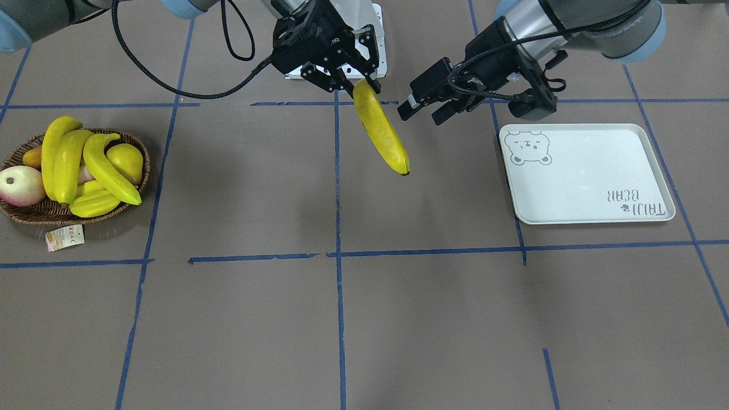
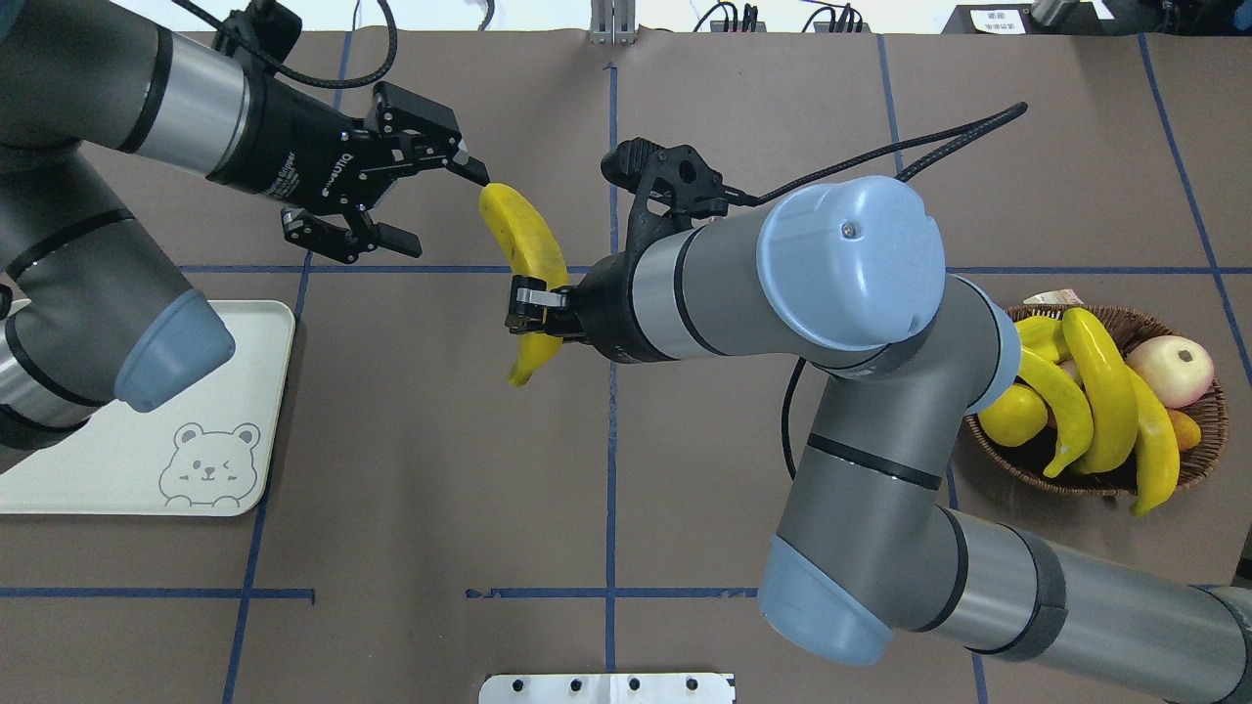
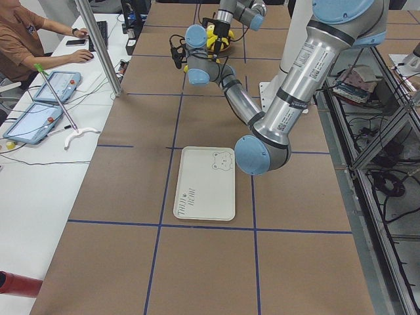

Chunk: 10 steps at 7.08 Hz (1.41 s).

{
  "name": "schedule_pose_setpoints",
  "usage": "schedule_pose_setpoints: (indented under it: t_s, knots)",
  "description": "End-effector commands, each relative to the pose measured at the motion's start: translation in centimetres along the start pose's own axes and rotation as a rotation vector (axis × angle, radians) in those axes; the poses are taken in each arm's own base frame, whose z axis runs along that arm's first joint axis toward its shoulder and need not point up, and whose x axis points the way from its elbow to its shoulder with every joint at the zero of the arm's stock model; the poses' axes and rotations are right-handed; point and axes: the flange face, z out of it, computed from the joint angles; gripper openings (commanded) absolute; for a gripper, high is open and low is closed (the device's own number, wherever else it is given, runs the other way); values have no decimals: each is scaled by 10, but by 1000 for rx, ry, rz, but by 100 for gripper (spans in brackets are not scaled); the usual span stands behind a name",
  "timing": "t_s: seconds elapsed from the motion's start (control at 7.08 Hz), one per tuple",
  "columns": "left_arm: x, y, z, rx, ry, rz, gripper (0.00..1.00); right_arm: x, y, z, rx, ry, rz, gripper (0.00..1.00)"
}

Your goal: Transfer all bananas from basket to plate

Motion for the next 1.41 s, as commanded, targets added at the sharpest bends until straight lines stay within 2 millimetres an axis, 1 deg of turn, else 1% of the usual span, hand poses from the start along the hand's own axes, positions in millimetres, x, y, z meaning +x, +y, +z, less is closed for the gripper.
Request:
schedule_pose_setpoints:
  t_s: [0.0, 0.14, 0.28, 0.42, 0.57, 0.71, 0.85, 0.99, 1.13, 1.27]
  knots:
    - [12, 18, 17, -11, 19, -16, 98, -5, 6, 0, 29, -8, -6, 1]
    - [21, 21, 21, -17, 27, -31, 98, -7, 9, -1, 28, -12, -8, 1]
    - [22, 21, 22, -14, 27, -32, 98, -8, 10, -4, 28, -20, -10, 2]
    - [20, 23, 29, 0, 28, -33, 98, -10, 12, -7, 25, -27, -10, 2]
    - [20, 23, 32, 15, 32, -33, 98, -8, 13, -10, 26, -29, -12, 2]
    - [19, 23, 33, 16, 30, -35, 95, -8, 15, -13, 25, -33, -13, 2]
    - [19, 23, 33, 15, 29, -35, 64, -8, 15, -13, 25, -33, -13, 2]
    - [19, 25, 31, 12, 32, -21, 15, -7, 15, -13, 24, -32, -14, 2]
    - [19, 26, 31, 10, 34, -6, 0, -8, 15, -13, 31, -33, -13, 7]
    - [19, 26, 31, 11, 33, -4, 0, -9, 20, -11, 28, -33, -16, 97]
